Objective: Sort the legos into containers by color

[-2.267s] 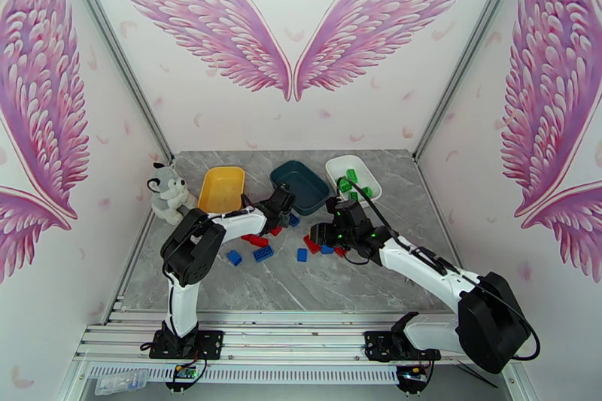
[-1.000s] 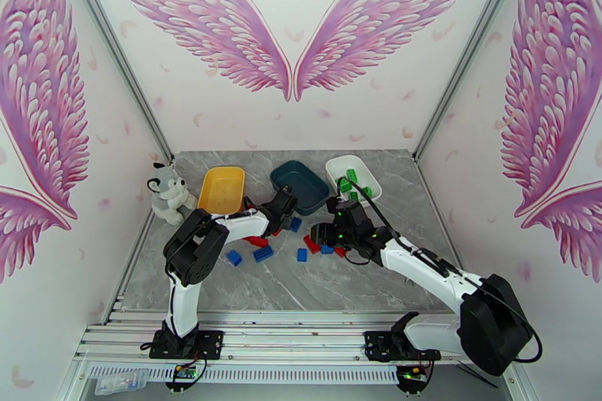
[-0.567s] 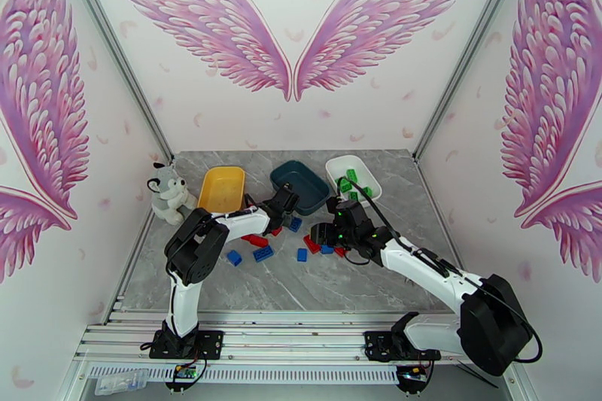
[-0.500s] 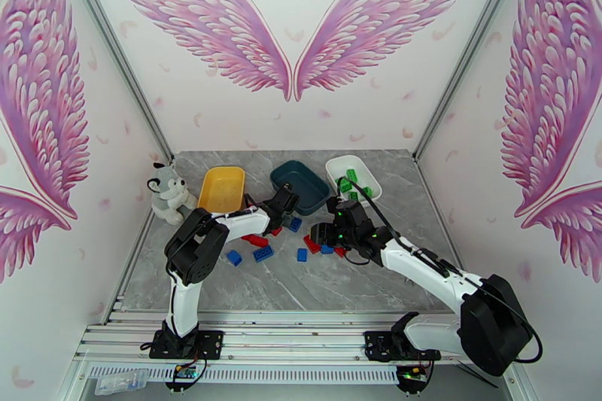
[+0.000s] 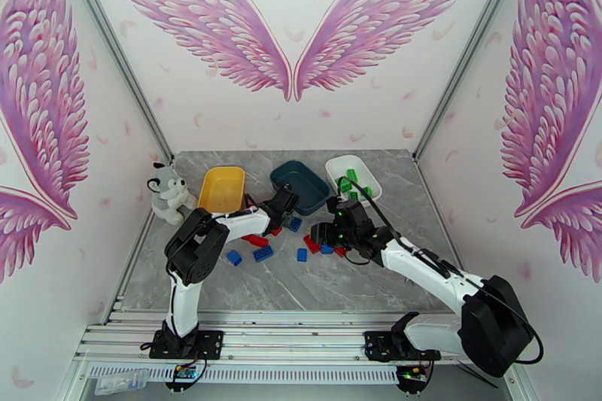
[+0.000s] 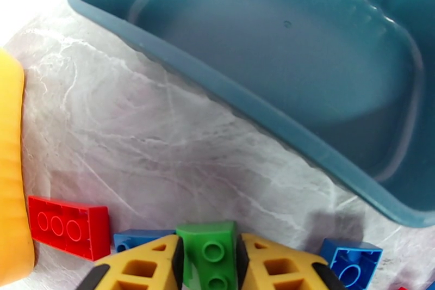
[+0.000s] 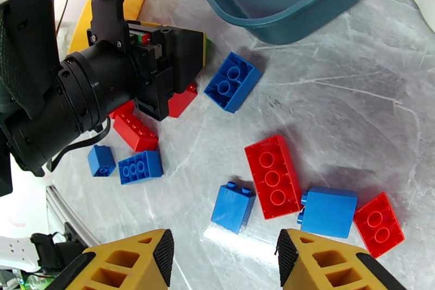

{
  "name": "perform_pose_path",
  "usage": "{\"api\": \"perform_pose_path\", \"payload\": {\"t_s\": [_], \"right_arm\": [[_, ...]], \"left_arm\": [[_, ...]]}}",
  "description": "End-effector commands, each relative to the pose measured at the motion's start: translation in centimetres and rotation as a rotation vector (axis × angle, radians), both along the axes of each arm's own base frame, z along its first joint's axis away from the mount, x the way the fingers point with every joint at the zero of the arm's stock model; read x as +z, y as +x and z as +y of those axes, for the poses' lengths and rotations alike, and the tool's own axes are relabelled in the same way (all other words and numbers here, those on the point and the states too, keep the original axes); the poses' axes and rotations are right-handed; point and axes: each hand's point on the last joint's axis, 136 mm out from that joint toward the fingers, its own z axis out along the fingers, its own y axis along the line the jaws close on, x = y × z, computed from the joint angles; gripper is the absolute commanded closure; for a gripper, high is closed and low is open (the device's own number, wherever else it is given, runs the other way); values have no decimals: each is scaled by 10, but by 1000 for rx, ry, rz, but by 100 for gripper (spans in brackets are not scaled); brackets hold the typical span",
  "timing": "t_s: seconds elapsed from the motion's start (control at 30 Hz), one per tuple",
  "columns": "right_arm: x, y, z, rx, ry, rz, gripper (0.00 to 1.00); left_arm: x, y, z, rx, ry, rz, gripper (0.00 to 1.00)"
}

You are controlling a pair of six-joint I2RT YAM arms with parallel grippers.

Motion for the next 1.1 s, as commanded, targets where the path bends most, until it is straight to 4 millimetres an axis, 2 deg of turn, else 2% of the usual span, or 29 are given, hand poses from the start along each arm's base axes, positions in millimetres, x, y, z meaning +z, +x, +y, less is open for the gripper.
{"api": "perform_pose_path", "payload": {"t_s": [0.0, 0.5, 0.7, 1.07], "right_arm": [[9, -2, -2, 7, 5, -18, 43], [12, -3, -3, 5, 12, -23, 42], [13, -3, -3, 5, 12, -24, 42], [15, -4, -5, 1, 16, -28, 42]], "left_arm": [[-8, -17, 2, 1, 10, 19, 68], [5, -38, -6, 5, -52, -6, 68], [8, -31, -3, 18, -20, -22, 60], [-7, -20, 3, 27, 20, 2, 56]]}}
